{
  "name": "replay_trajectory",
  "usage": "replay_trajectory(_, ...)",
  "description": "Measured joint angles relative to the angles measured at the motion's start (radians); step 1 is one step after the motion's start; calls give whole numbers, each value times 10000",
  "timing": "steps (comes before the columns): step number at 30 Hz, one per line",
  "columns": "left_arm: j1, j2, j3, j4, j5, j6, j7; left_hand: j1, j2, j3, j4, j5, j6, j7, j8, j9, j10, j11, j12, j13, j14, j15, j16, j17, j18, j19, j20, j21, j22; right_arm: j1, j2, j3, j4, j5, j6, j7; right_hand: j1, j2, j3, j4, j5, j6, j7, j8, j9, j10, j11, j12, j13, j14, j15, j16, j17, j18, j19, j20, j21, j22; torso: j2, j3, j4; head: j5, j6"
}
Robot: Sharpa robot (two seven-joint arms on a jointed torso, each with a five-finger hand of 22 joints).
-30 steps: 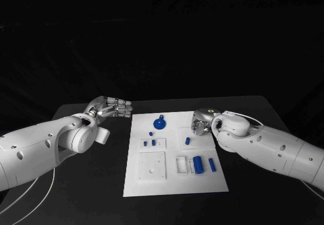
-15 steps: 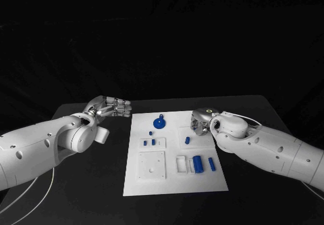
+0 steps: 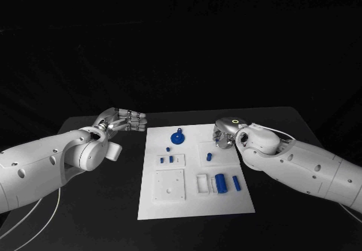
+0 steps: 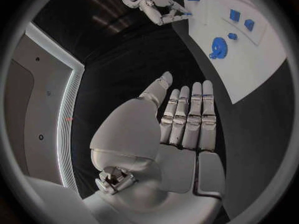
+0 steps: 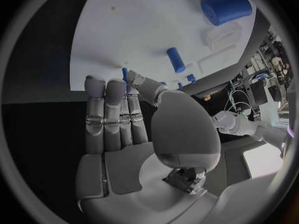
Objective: Assemble the parts on the task board
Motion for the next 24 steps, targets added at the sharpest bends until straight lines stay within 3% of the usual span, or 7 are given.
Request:
replay_trajectory(11, -1, 117, 0, -245, 40, 0, -5, 0, 0, 0, 0, 0, 0, 0, 0, 0, 0, 0, 0, 1, 0, 0, 0, 0, 0, 0, 0, 0, 1, 27, -197, 363, 579, 277, -355, 2, 52, -50, -3, 82, -9, 0, 0, 0, -1, 1, 0, 8, -1, 48, -16, -38, 35, 1, -2, 3, 0, -1, -53, 9, -23, 16, 30)
replay_trajectory(15, -2, 187, -2, -341, 66, 0, -7, 0, 0, 0, 0, 0, 0, 0, 0, 0, 0, 0, 0, 0, 0, 0, 0, 0, 0, 0, 0, 0, -13, 29, -247, 407, 1008, 522, -488, 35, 52, -50, -2, 82, -10, 34, 33, 0, -2, 1, 0, 9, 0, 49, -16, -38, 41, 1, -2, 3, 0, -2, -82, 0, -42, 125, 28)
replay_trajectory(21, -3, 349, -4, -431, 109, -4, -5, 0, 0, 0, 0, 0, 0, 0, 0, 0, 0, 0, 0, 1, 0, 0, 0, 0, 0, 0, 0, 0, -14, -58, -121, 433, 1641, 883, -699, 155, 52, -50, -2, 82, -39, 34, 33, 0, -3, 2, 0, 12, -1, 50, -15, -38, 52, 0, -2, 5, 0, -2, -162, -30, -81, 407, 6)
replay_trajectory(24, -3, 442, -5, -475, 152, -17, 22, 0, 0, 0, 1, 0, 0, 0, 0, 0, 0, 0, 0, 0, 0, 0, 0, 0, 0, 0, 0, 39, -14, -173, -25, 366, 1929, 1005, -797, 226, 50, -52, 26, 110, -40, 34, 34, 0, -4, 8, 5, 13, 0, 50, -15, -38, 51, 1, -2, 6, 0, -3, -205, -64, -99, 589, -31)
